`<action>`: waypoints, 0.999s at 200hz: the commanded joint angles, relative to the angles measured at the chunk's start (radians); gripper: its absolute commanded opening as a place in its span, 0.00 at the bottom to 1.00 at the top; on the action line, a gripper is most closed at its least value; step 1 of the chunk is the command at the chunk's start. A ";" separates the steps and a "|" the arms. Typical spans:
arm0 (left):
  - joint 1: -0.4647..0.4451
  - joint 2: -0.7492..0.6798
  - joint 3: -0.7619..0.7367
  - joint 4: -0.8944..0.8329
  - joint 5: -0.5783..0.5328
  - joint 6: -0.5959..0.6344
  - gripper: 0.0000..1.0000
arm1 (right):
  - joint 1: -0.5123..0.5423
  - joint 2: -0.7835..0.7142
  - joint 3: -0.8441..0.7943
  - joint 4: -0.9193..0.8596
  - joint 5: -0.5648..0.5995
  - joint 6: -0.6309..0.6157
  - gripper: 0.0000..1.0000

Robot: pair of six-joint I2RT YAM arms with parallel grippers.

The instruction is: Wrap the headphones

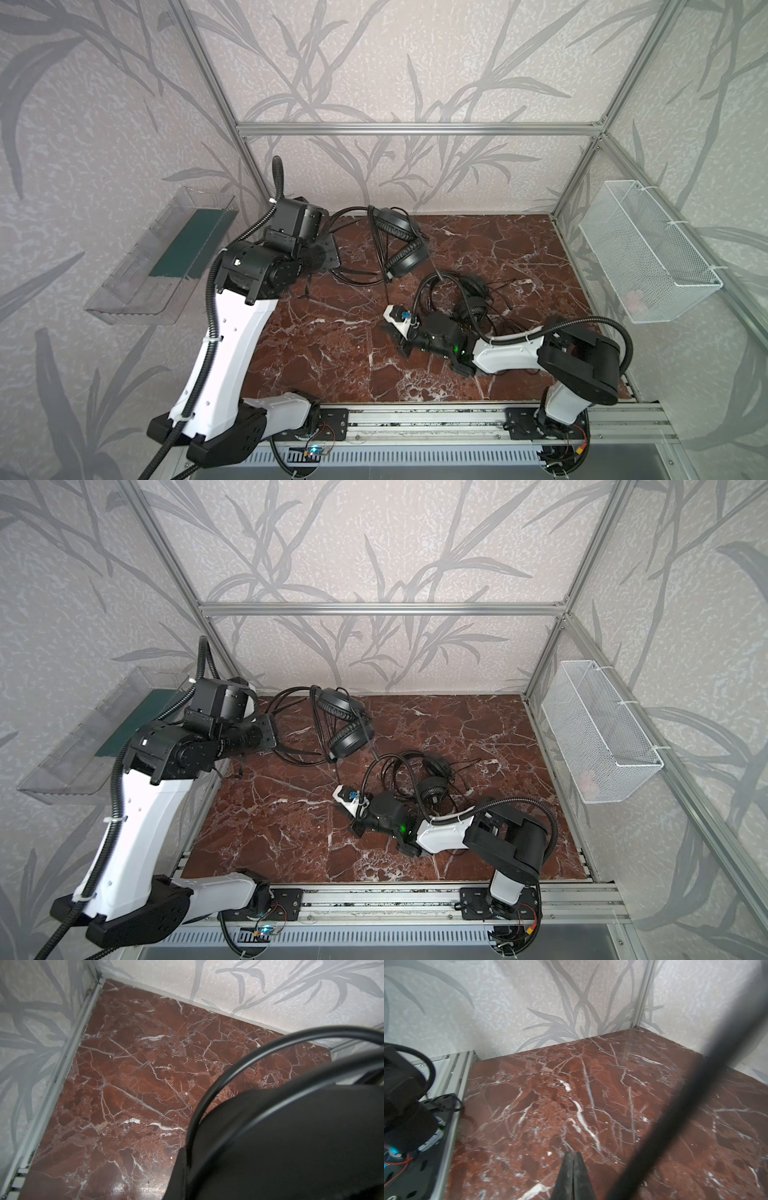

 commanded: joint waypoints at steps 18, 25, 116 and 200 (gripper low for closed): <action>0.033 -0.007 -0.075 0.206 0.082 -0.114 0.00 | 0.160 -0.102 0.088 -0.253 0.179 -0.177 0.00; 0.039 -0.006 -0.098 0.214 0.076 -0.110 0.00 | 0.178 -0.123 0.119 -0.316 0.208 -0.207 0.00; 0.091 -0.018 -0.388 0.292 -0.030 -0.051 0.00 | 0.239 -0.279 0.392 -0.984 0.418 -0.458 0.00; 0.120 -0.039 -0.362 0.279 -0.011 -0.049 0.00 | 0.157 -0.380 0.219 -1.024 0.314 -0.365 0.00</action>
